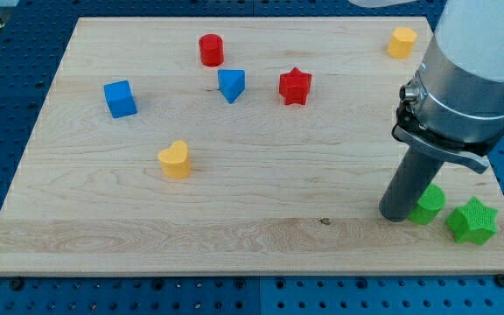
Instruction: Slide green circle to green star
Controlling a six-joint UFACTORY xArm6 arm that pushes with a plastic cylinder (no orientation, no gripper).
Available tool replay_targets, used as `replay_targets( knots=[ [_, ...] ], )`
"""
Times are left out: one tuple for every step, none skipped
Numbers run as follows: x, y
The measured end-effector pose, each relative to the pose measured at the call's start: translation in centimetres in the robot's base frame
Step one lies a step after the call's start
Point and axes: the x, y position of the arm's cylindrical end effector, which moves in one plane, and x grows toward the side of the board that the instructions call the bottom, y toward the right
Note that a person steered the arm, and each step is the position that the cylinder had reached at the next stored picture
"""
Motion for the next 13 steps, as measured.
replay_targets(
  knots=[
    [-2.9,0.0],
    [-4.1,2.5],
    [-3.4,4.3],
    [-3.1,4.4],
    [-3.0,4.2],
    [-2.2,4.1],
    [-1.6,4.1],
    [-2.4,3.2],
    [-2.6,-0.5],
    [-0.1,-2.3],
    [1.9,-2.7],
    [2.4,-2.5],
    [3.0,-1.9]
  ],
)
